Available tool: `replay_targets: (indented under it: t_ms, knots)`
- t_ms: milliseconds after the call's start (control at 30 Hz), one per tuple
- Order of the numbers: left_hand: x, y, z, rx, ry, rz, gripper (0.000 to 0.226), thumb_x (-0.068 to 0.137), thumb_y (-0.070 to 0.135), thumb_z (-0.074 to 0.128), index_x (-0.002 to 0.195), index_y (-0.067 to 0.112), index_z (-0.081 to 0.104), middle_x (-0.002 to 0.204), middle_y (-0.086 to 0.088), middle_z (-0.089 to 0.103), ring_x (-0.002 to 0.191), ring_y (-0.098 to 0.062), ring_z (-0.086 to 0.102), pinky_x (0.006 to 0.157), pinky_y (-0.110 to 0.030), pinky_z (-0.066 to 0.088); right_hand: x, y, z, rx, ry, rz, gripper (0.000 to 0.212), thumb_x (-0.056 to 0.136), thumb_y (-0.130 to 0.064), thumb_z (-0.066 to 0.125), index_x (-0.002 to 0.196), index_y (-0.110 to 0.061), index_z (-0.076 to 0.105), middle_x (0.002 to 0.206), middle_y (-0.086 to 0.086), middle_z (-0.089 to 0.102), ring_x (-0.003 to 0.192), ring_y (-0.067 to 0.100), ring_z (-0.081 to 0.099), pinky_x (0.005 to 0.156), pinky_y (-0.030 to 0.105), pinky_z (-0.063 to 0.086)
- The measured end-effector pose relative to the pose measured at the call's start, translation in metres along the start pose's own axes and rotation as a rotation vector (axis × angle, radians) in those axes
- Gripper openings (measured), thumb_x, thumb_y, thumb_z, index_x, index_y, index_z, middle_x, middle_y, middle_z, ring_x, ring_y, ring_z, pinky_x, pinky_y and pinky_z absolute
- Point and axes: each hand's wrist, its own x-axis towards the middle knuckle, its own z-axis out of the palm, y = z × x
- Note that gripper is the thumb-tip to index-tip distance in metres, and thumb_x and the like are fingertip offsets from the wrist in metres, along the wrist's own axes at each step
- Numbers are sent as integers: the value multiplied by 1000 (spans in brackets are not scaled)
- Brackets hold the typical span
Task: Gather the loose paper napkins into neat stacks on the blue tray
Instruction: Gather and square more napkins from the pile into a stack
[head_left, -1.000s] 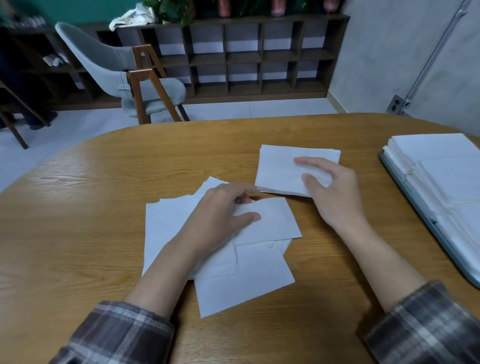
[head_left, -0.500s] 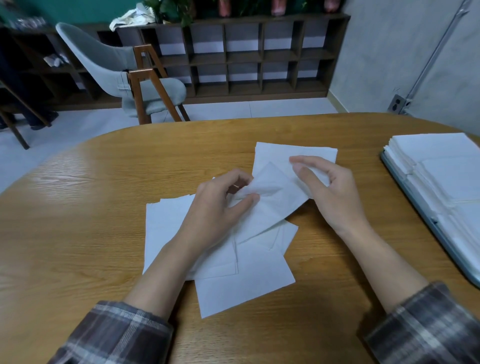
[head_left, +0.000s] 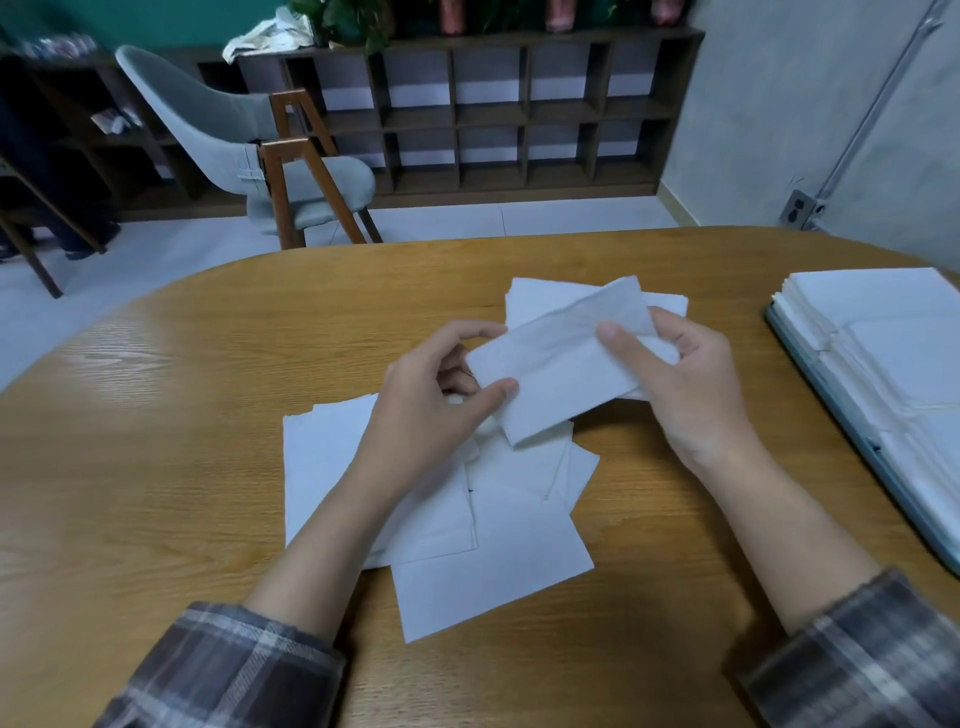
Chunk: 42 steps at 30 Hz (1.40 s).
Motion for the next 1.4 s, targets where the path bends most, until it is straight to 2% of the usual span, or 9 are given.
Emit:
replay_targets:
  t_ms: [167, 300, 400, 600, 733, 1067, 1167, 1300, 1400]
  knots:
    - [0, 11, -2, -304, 56, -60, 39, 94, 2, 75, 129, 17, 66, 95, -12, 74, 76, -24, 74, 75, -32, 62, 2, 1, 0, 115, -19, 92, 20, 99, -24, 72, 117, -18, 77, 118, 2, 79, 114, 24, 73, 110, 54, 51]
    - [0, 10, -4, -254, 151, -38, 41, 93, 4, 77, 129, 17, 64, 94, -22, 71, 79, -40, 73, 71, -42, 66, 1, 2, 3, 156, -118, 134, 27, 100, -19, 69, 127, -18, 72, 127, 2, 76, 125, 24, 68, 115, 54, 46]
    - [1, 7, -6, -251, 174, -43, 43, 92, 5, 79, 130, 18, 64, 91, -20, 72, 81, -46, 70, 74, -44, 64, -1, 2, 4, 185, -189, 168, 33, 100, -12, 66, 133, -14, 67, 127, 5, 75, 121, 25, 70, 109, 48, 52]
    - [1, 10, -8, -202, 231, 12, 42, 92, 8, 81, 129, 17, 65, 89, -11, 73, 66, -16, 66, 65, -29, 57, -1, 2, 3, 144, -231, 168, 36, 100, -6, 65, 135, -14, 66, 128, 3, 75, 121, 23, 71, 107, 43, 53]
    - [-1, 11, -8, -170, 251, 54, 39, 92, 8, 80, 128, 17, 66, 94, -9, 73, 71, -17, 66, 75, -43, 59, -3, 0, 4, 99, -244, 154, 37, 98, -5, 67, 134, -16, 66, 127, 1, 76, 120, 20, 71, 107, 43, 53]
    - [0, 9, -2, -243, 193, -119, 40, 91, 10, 82, 127, 19, 68, 88, -21, 73, 70, -18, 67, 73, -23, 57, -5, -3, 6, 180, -241, 227, 37, 92, -12, 71, 128, -15, 67, 124, 3, 77, 116, 22, 73, 102, 42, 55]
    - [-1, 9, 0, -264, 172, -149, 39, 91, 9, 82, 126, 20, 68, 81, -11, 70, 69, -18, 67, 75, -32, 59, -5, -1, 6, 171, -223, 220, 43, 87, -18, 76, 129, -15, 68, 124, 3, 77, 118, 23, 72, 110, 50, 51]
    - [0, 10, 2, -244, 166, -154, 41, 92, 10, 80, 129, 18, 65, 93, -17, 71, 77, -16, 71, 78, -31, 58, -3, 2, 6, 158, -234, 169, 46, 87, -17, 76, 132, -21, 65, 126, 3, 75, 120, 22, 70, 110, 52, 51]
    - [-2, 14, 2, -248, 103, -204, 51, 95, 25, 78, 141, 27, 56, 120, 2, 71, 99, -1, 72, 84, -18, 57, -2, 2, 4, 234, -274, 103, 71, 86, -10, 76, 147, -36, 52, 133, 9, 67, 121, 25, 68, 98, 44, 58]
